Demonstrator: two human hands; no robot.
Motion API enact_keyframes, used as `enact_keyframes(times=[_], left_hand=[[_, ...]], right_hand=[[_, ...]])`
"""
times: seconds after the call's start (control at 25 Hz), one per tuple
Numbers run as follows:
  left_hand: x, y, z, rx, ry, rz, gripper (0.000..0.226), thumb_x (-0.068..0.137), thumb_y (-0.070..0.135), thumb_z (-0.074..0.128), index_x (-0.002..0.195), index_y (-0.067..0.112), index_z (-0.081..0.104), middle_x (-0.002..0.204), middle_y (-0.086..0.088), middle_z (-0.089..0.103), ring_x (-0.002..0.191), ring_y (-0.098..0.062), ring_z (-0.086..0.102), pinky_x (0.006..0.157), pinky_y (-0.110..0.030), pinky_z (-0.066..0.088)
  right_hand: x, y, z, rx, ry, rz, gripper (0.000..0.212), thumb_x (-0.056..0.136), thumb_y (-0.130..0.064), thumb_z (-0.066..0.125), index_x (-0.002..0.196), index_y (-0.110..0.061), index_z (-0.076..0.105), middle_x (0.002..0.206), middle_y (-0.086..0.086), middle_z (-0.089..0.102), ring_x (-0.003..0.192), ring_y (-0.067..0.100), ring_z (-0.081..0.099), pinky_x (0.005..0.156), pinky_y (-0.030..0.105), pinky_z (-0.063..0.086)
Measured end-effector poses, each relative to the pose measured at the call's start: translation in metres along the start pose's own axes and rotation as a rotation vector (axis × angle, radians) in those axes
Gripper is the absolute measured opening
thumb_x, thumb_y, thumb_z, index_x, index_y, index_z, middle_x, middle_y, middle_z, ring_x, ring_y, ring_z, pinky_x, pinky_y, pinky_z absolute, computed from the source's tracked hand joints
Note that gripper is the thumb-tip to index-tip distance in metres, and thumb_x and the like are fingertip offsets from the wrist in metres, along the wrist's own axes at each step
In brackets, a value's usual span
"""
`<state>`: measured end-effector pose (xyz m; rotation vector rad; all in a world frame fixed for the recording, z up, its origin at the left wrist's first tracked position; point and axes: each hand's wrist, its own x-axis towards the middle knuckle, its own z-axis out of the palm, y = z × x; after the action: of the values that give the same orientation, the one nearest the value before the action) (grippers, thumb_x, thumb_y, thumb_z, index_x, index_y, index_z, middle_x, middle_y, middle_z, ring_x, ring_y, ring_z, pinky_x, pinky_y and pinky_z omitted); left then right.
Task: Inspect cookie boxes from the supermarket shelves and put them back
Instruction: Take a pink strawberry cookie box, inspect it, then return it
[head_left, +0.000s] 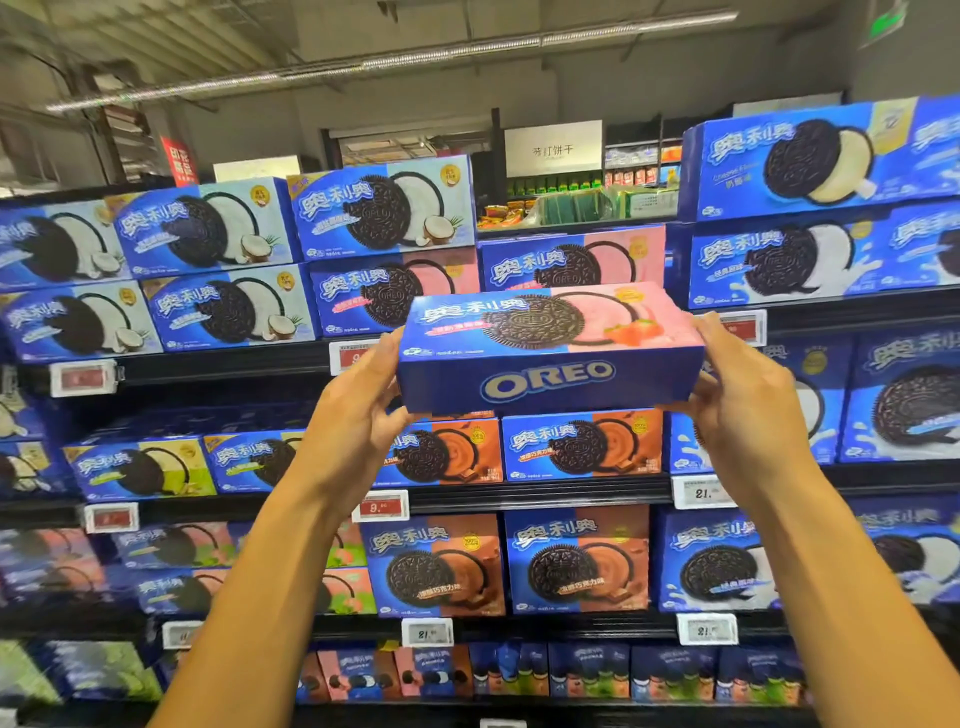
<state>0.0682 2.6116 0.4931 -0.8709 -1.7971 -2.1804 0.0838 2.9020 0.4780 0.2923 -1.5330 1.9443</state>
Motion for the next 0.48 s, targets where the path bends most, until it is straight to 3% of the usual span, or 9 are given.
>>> enact_keyframes(times=[0.12, 0.24, 0.32, 0.4, 0.48], left_hand=[[0.003, 0.002, 0.004, -0.020, 0.015, 0.030, 0.043, 0.090, 0.052, 0.058, 0.120, 0.025, 0.071, 0.130, -0.003, 0.067, 0.124, -0.019, 0.060, 0.090, -0.027, 0.054], [0.003, 0.003, 0.007, 0.024, 0.014, 0.068, 0.043, 0.094, 0.051, 0.047, 0.123, 0.025, 0.067, 0.127, -0.001, 0.068, 0.122, -0.019, 0.062, 0.089, -0.027, 0.054], [0.002, 0.007, 0.010, 0.082, -0.004, 0.093, 0.039, 0.099, 0.043, 0.041, 0.128, 0.026, 0.062, 0.126, 0.002, 0.069, 0.118, -0.015, 0.064, 0.091, -0.028, 0.055], [0.001, 0.009, 0.014, 0.117, 0.005, 0.087, 0.044, 0.095, 0.031, 0.049, 0.137, 0.021, 0.054, 0.129, 0.000, 0.067, 0.116, -0.015, 0.065, 0.100, -0.035, 0.052], [-0.002, 0.012, 0.022, 0.178, -0.016, 0.082, 0.051, 0.086, 0.027, 0.058, 0.137, 0.028, 0.052, 0.142, -0.008, 0.056, 0.119, -0.020, 0.063, 0.104, -0.035, 0.049]], right_hand=[[0.003, -0.002, -0.002, 0.001, -0.030, -0.011, 0.027, 0.100, -0.036, 0.056, 0.104, -0.023, 0.079, 0.102, 0.003, 0.078, 0.094, 0.023, 0.072, 0.081, 0.043, 0.060], [0.006, 0.004, -0.006, -0.051, -0.036, -0.018, 0.028, 0.104, -0.024, 0.052, 0.098, -0.026, 0.079, 0.094, -0.001, 0.078, 0.082, 0.017, 0.071, 0.064, 0.031, 0.061], [0.009, 0.011, -0.008, 0.031, -0.008, 0.099, 0.030, 0.103, -0.033, 0.051, 0.100, -0.017, 0.076, 0.092, 0.003, 0.077, 0.078, 0.016, 0.071, 0.057, 0.029, 0.058], [0.012, 0.022, -0.010, 0.113, -0.003, 0.250, 0.034, 0.102, -0.039, 0.048, 0.104, -0.013, 0.070, 0.095, 0.005, 0.076, 0.076, 0.015, 0.071, 0.054, 0.029, 0.057], [0.013, 0.034, -0.011, 0.161, 0.011, 0.358, 0.035, 0.103, -0.040, 0.046, 0.111, -0.012, 0.065, 0.103, 0.008, 0.072, 0.084, 0.018, 0.069, 0.060, 0.033, 0.057]])
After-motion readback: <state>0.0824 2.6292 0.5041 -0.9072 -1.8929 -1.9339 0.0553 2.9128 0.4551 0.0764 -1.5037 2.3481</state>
